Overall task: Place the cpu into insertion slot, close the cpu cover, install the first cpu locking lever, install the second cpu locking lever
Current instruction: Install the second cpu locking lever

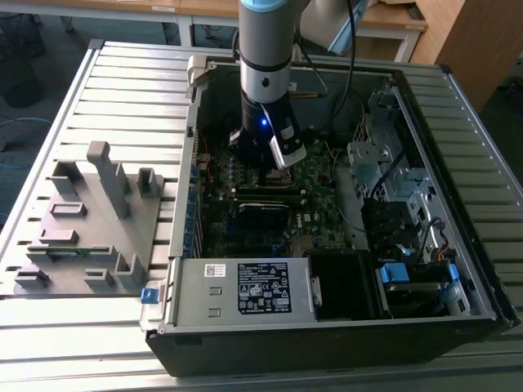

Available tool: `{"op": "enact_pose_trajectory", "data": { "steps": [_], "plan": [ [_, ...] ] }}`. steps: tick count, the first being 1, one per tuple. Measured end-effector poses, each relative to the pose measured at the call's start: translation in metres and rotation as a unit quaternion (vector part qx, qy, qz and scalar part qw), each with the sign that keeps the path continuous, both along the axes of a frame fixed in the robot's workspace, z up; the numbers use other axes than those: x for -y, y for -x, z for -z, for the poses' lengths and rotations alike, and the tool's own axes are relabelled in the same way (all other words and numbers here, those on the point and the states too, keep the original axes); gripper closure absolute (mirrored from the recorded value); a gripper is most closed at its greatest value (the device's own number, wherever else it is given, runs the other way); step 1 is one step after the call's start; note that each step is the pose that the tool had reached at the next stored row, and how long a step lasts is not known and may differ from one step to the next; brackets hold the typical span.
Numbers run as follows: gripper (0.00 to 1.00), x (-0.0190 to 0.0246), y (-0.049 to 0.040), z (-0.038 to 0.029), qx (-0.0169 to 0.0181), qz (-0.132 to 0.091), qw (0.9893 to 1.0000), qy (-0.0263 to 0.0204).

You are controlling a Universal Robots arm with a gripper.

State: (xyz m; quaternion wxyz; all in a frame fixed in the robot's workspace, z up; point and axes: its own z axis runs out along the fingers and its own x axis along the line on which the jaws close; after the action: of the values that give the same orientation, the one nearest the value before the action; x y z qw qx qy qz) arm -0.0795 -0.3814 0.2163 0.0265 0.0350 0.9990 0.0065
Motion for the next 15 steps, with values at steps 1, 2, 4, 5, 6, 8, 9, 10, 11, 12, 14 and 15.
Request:
{"op": "enact_pose_trajectory", "data": {
  "steps": [1, 2, 4, 5, 6, 8, 9, 10, 11, 12, 14, 15],
  "plan": [
    [0.9, 0.0, 0.0003, 0.0005, 0.0, 0.0, 1.0, -0.0001],
    [0.9, 0.0, 0.0007, 0.0009, 0.0, 0.0, 1.0, -0.0001],
    [0.9, 0.0, 0.002, 0.0018, 0.0, 0.0, 1.0, 0.0],
    [0.9, 0.0, 0.0026, 0.0022, 0.0, 0.0, 1.0, 0.0],
    [0.9, 0.0, 0.0038, 0.0028, 0.0, 0.0, 1.0, 0.0],
    [0.9, 0.0, 0.004, 0.0034, 0.0, 0.0, 1.0, -0.0001],
    [0.9, -0.0001, 0.004, 0.0042, 0.0001, 0.0, 1.0, -0.0002],
    [0.9, -0.0001, 0.0042, 0.0051, 0.0001, 0.0, 1.0, -0.0001],
    [0.9, 0.0, 0.0044, 0.0061, 0.0, 0.0, 1.0, -0.0001],
    [0.9, 0.0, 0.0045, 0.0069, 0.0, 0.0, 1.0, -0.0001],
    [0.9, 0.0, 0.0046, 0.0082, -0.0001, 0.0, 1.0, -0.0001],
    [0.9, 0.0, 0.0046, 0.0085, -0.0002, 0.0, 1.0, -0.0002]
  ]
}}
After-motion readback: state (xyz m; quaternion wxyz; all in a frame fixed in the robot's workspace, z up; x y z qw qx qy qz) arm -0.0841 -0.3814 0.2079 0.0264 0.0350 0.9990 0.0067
